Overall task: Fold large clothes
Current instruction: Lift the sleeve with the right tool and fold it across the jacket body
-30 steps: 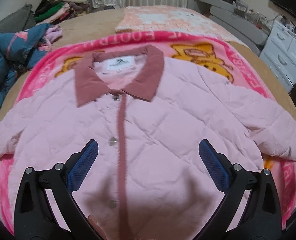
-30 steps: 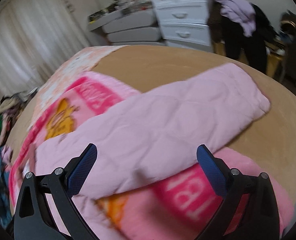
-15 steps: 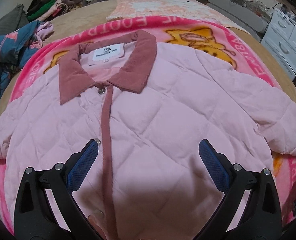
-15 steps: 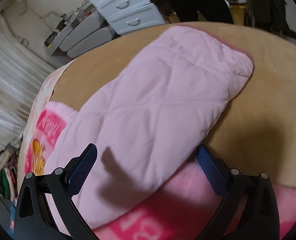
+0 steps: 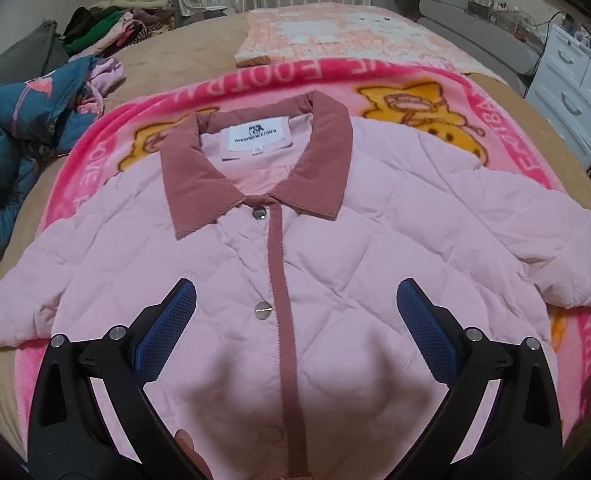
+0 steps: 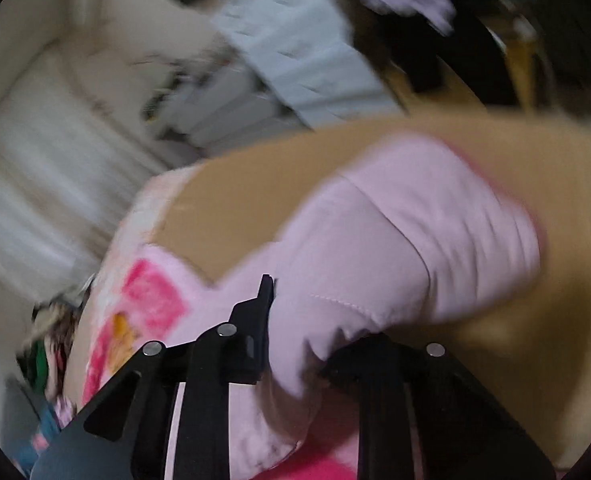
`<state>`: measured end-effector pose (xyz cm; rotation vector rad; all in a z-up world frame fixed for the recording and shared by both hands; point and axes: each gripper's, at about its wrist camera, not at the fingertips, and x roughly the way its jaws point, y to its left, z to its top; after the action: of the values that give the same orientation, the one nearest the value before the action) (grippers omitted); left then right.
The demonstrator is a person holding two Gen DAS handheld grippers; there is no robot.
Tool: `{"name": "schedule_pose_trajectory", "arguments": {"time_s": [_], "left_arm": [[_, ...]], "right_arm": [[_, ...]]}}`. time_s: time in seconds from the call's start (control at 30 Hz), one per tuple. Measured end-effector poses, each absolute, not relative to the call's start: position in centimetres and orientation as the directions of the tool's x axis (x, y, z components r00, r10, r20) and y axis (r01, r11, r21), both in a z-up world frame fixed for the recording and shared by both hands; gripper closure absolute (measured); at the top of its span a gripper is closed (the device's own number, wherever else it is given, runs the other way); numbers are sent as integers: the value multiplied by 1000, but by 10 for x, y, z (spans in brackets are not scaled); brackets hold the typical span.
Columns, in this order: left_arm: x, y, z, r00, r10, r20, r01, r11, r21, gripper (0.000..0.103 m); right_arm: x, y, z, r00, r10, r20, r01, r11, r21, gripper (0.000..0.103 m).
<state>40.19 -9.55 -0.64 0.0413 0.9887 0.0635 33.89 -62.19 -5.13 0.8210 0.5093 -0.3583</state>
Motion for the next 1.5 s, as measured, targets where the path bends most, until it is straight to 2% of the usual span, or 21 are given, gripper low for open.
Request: {"name": "schedule_pose_trajectory", "arguments": {"time_s": [0.07,0.33,0.77,1.07,1.5], "left_arm": [[398,-90,2,556,68,-829,-45,998,51,9],[381,-62,40,586,67,-808,-89,996,18,9],[359,14,91,647,39,-762,-155,985,-81,9],[348,67,84,647,-7,-762,-170,973,-154,9],[346,118,61,656,-131,-743,-213,913,-349,9]], "right_arm": [[345,-601,-17,857,-75,-509,408,701,584,85],[366,-499,86,910,25,-413,174,883,436,86],[369,-350,152,918,188,-350,-95,959,265,86],[367,-255,136,896,269,-354,-236,962,135,86],[379,-142,42,762,380,-524,-373,919,124,86]]}}
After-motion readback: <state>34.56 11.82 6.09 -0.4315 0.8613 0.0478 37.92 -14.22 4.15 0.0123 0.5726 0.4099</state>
